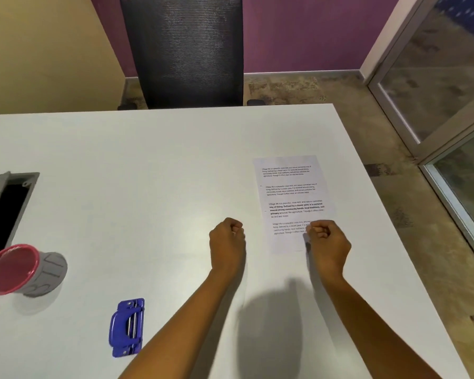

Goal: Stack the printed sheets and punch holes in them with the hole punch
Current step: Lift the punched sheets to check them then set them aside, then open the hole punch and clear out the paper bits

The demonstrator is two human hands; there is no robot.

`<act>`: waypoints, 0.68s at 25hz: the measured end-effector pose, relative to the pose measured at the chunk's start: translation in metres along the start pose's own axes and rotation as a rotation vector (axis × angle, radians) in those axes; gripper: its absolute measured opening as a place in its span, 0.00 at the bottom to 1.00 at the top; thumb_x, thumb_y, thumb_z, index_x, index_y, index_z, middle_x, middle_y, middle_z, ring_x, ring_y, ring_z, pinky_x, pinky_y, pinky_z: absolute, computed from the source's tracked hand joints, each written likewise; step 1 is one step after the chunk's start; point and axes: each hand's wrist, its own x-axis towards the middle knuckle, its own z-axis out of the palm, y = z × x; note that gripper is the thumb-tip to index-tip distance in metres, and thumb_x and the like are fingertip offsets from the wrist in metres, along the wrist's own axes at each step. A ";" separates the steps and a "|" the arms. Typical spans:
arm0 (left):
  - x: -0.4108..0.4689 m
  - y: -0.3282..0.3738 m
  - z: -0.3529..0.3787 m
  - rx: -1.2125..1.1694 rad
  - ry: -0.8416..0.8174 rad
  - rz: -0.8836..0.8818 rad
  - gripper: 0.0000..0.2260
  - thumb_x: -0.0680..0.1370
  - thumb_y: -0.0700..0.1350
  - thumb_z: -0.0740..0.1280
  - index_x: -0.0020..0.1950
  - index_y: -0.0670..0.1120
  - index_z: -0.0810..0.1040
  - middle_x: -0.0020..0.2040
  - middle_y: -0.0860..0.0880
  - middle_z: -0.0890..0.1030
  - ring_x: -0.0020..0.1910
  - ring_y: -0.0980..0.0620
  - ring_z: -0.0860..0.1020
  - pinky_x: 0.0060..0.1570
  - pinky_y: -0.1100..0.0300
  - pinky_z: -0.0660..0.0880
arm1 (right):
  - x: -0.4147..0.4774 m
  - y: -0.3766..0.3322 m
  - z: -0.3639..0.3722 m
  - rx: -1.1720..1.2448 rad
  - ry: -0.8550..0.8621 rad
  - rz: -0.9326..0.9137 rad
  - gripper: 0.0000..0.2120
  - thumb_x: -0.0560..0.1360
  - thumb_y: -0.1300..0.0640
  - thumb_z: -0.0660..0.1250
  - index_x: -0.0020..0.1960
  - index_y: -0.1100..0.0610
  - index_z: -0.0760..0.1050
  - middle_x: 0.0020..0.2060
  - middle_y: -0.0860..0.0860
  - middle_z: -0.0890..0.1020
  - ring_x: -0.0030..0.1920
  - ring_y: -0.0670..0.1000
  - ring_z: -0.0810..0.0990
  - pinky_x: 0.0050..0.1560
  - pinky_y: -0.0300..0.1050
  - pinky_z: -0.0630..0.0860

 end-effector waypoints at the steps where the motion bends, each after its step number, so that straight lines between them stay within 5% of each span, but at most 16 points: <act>1: -0.014 -0.006 -0.011 -0.009 0.015 -0.004 0.08 0.76 0.33 0.62 0.48 0.40 0.80 0.40 0.46 0.83 0.37 0.50 0.83 0.34 0.67 0.76 | -0.018 0.002 0.000 -0.007 -0.028 -0.005 0.03 0.72 0.66 0.70 0.44 0.61 0.80 0.39 0.57 0.82 0.34 0.47 0.77 0.40 0.32 0.76; 3: -0.043 -0.017 -0.035 -0.035 0.056 -0.012 0.08 0.76 0.33 0.63 0.48 0.41 0.80 0.37 0.50 0.81 0.32 0.59 0.80 0.30 0.75 0.71 | -0.052 0.008 -0.002 -0.008 -0.076 -0.017 0.04 0.72 0.66 0.69 0.44 0.59 0.80 0.39 0.57 0.82 0.35 0.50 0.77 0.43 0.42 0.77; 8: -0.111 -0.055 -0.092 -0.134 0.169 -0.111 0.07 0.77 0.31 0.63 0.47 0.41 0.79 0.35 0.51 0.79 0.29 0.67 0.79 0.28 0.73 0.73 | -0.138 0.025 0.003 -0.028 -0.225 -0.044 0.08 0.72 0.64 0.70 0.40 0.51 0.78 0.37 0.51 0.82 0.36 0.49 0.80 0.40 0.41 0.77; 12: -0.152 -0.092 -0.133 -0.154 0.313 -0.231 0.08 0.77 0.31 0.62 0.46 0.41 0.78 0.37 0.47 0.80 0.29 0.61 0.79 0.28 0.73 0.74 | -0.205 0.038 0.019 -0.067 -0.420 -0.038 0.10 0.72 0.63 0.68 0.40 0.49 0.78 0.38 0.48 0.82 0.39 0.49 0.82 0.43 0.48 0.81; 17: -0.174 -0.128 -0.171 -0.017 0.497 -0.308 0.08 0.75 0.34 0.65 0.53 0.41 0.79 0.48 0.43 0.81 0.42 0.49 0.76 0.43 0.62 0.69 | -0.254 0.031 0.051 -0.141 -0.586 -0.113 0.10 0.72 0.64 0.66 0.40 0.50 0.78 0.38 0.47 0.82 0.39 0.47 0.81 0.45 0.50 0.81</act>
